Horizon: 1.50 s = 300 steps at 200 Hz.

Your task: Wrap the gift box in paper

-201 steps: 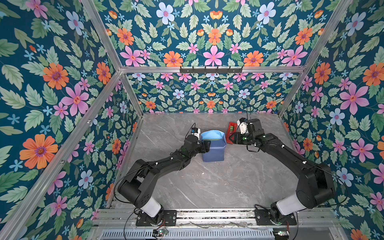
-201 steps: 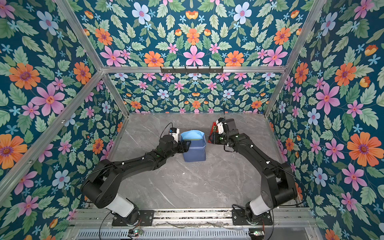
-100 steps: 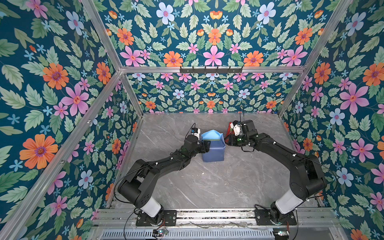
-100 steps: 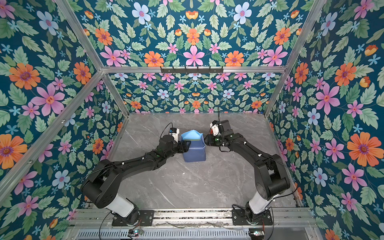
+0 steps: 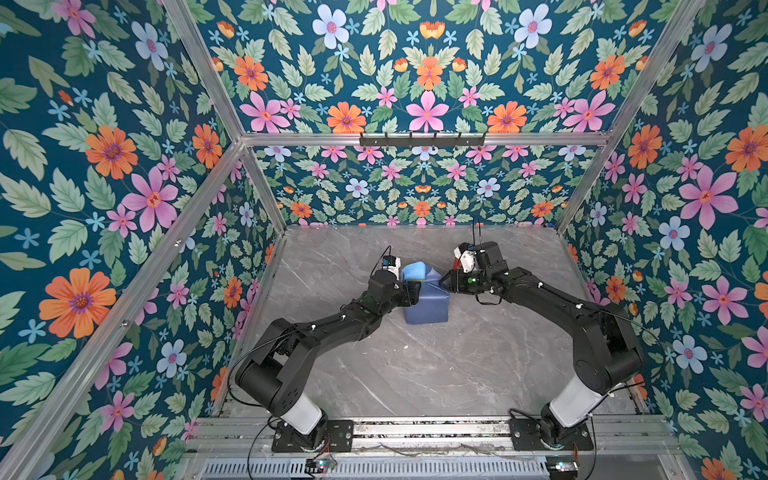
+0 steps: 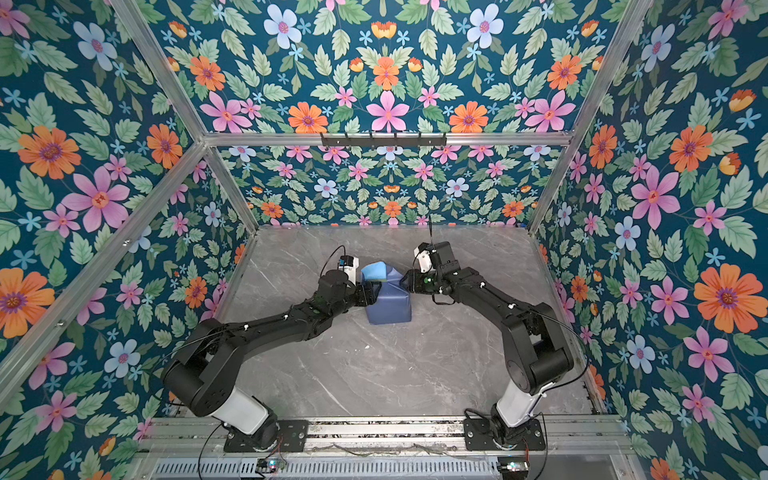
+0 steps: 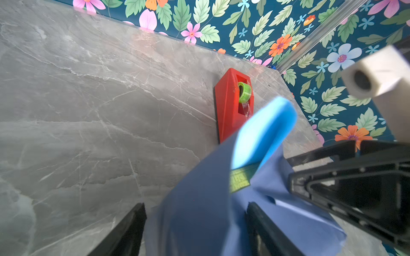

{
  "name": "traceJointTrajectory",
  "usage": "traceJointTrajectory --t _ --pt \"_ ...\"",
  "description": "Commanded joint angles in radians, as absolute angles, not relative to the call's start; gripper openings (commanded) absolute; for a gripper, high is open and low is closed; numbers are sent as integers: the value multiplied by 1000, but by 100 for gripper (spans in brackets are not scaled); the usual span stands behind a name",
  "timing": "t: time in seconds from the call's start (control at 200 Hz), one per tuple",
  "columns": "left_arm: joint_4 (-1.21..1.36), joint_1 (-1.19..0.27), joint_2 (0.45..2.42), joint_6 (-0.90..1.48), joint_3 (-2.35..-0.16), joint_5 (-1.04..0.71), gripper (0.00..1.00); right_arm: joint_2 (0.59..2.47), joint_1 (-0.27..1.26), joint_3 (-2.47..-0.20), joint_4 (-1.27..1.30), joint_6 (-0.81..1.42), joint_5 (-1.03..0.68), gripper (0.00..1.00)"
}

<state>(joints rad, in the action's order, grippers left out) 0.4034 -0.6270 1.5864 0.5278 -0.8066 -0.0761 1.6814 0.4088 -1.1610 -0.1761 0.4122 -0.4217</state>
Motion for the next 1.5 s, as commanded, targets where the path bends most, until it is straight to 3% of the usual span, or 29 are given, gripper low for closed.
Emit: traceJointTrajectory --t 0.0,0.315,1.105,1.495 --pt "357 -624 1588 524 -804 -60 73 1676 413 -1148 -140 420 -430 53" --pt "368 -625 1591 529 -794 -61 73 1715 416 -1138 -67 458 -399 58" --pt "410 -626 1595 541 -793 -101 78 1726 433 -978 201 635 -321 60" --pt "394 -626 1478 528 -803 -113 87 1687 445 -875 262 559 -260 60"
